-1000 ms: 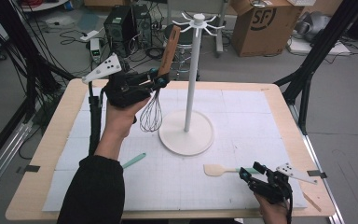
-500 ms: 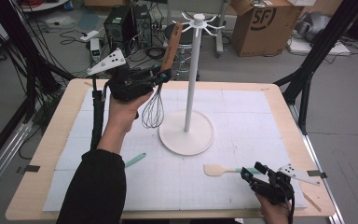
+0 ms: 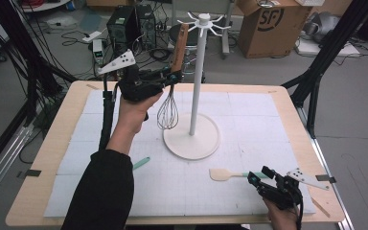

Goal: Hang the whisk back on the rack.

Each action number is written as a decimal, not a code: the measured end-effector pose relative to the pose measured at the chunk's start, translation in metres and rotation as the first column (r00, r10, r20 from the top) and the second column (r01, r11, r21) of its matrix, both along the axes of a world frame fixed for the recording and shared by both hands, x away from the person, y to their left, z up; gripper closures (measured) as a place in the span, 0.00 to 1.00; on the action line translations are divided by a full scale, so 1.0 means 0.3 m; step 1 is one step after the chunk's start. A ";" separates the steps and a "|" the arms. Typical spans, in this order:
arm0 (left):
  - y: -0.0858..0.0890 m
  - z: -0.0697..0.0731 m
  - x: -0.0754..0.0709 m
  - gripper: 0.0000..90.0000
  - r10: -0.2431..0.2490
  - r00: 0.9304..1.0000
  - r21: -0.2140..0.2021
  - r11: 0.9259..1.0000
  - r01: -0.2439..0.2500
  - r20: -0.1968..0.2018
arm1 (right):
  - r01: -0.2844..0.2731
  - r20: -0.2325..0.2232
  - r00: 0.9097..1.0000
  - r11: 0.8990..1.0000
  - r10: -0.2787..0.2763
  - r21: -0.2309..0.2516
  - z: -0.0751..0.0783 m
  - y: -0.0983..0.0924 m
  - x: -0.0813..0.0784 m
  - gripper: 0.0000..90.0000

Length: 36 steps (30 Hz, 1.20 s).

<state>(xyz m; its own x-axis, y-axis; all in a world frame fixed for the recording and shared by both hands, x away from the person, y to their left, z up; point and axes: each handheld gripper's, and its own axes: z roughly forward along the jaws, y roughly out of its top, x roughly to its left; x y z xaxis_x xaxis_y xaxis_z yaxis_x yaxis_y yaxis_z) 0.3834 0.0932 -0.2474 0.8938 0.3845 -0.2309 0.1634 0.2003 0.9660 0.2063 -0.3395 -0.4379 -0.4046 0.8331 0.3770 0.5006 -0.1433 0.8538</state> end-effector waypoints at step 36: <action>0.000 -0.069 0.002 0.42 0.022 0.996 0.042 0.999 -0.019 -0.085 | 0.010 -0.004 1.000 1.000 -0.010 0.003 -0.001 -0.008 -0.008 0.27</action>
